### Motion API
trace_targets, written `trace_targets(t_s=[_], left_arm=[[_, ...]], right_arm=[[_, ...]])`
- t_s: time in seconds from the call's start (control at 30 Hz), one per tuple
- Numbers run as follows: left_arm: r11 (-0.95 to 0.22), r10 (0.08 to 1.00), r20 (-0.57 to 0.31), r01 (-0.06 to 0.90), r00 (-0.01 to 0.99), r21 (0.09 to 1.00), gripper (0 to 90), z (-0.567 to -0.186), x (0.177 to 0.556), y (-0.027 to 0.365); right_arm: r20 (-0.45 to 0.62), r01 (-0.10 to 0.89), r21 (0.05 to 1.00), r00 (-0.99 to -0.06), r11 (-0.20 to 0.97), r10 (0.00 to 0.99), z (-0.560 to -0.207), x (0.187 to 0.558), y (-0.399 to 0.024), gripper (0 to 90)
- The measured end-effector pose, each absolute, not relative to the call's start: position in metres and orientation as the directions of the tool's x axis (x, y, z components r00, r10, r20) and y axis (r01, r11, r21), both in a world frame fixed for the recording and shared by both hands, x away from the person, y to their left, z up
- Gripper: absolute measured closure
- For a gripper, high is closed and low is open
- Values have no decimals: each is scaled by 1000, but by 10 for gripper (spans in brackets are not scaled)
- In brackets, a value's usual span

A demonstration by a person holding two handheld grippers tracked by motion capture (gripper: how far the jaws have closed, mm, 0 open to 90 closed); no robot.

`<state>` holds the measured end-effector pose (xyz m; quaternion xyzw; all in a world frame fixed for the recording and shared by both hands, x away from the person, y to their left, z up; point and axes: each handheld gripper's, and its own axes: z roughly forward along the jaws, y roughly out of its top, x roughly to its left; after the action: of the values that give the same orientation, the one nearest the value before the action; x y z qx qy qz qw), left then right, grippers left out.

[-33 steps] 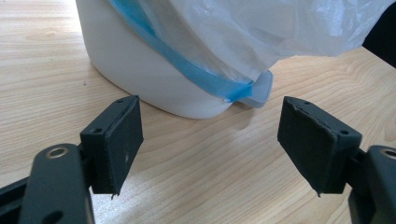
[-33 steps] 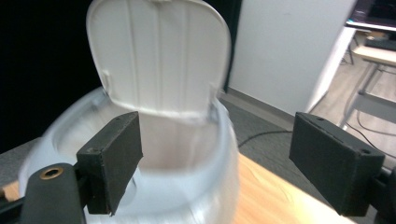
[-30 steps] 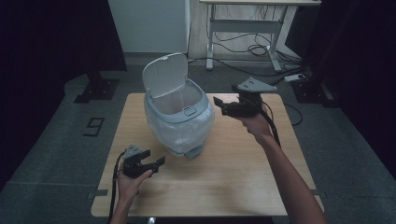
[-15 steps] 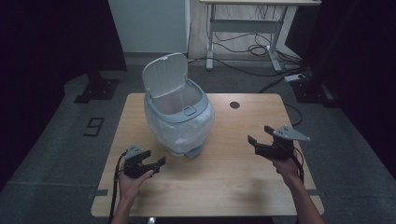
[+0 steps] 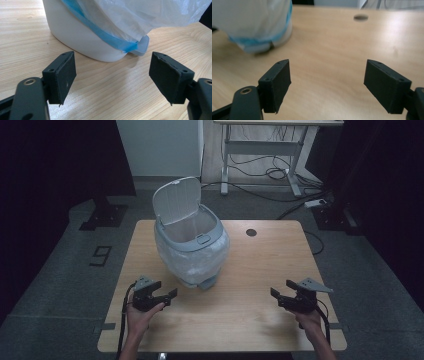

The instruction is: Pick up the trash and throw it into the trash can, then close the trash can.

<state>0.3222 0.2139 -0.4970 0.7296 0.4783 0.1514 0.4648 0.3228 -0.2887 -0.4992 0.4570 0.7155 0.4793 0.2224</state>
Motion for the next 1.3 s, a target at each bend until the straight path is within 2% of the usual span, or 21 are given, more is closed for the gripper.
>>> trace_targets(t_s=[0.57,1.3], left_arm=[[-74,824,-233,506,516,859,191,-464,314,224],[-38,821,-213,423,530,905,156,-396,328,232]], right_arm=[[138,506,855,-432,113,891,-525,309,-300,212],[137,531,840,-412,115,901,-532,312,-303,212]])
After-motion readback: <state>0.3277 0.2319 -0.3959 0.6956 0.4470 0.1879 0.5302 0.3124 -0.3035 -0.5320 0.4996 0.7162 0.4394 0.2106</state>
